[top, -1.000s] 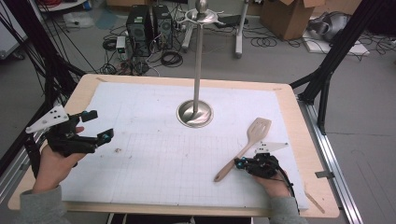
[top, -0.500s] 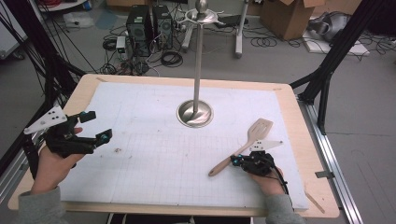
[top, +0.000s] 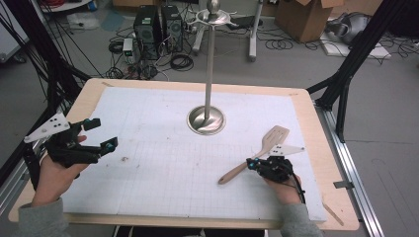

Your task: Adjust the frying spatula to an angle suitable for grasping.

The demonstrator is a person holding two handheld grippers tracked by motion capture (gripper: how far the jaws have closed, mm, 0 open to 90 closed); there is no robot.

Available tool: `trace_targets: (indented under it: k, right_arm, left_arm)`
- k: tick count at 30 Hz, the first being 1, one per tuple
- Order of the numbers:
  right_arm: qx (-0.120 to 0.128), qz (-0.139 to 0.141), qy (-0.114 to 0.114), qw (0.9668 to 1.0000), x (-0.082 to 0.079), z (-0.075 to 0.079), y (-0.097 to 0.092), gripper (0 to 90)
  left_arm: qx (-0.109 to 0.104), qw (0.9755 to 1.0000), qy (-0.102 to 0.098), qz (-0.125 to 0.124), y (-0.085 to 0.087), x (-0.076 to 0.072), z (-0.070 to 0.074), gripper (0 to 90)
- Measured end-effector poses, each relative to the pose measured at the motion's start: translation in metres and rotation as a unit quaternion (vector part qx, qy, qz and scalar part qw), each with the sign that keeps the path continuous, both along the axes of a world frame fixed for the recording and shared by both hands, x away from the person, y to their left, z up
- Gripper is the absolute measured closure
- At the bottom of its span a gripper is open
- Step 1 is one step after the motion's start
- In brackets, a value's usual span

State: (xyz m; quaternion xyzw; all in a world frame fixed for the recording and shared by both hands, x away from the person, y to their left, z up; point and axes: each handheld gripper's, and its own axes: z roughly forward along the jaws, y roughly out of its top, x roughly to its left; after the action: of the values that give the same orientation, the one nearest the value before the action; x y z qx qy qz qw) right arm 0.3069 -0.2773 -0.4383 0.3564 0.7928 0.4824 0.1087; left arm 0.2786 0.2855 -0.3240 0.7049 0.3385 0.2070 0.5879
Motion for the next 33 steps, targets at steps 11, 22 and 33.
trace_targets:
  k: [11,22,33]
  right_arm:
    - [-0.01,-0.077,-0.015,0.9969,0.021,0.003,-0.02,90.0]
    - [-0.069,-0.074,0.001,0.9948,0.036,-0.003,-0.011,90.0]
    - [-0.094,-0.084,0.002,0.992,0.045,-0.007,-0.009,90.0]
  left_arm:
    - [0.001,0.9999,0.005,0.009,0.004,-0.004,-0.002,4.4]
    - [0.005,0.9998,0.007,0.02,0.01,-0.01,-0.005,4.4]
    - [0.005,0.9996,0.009,0.026,0.013,-0.013,-0.005,4.4]
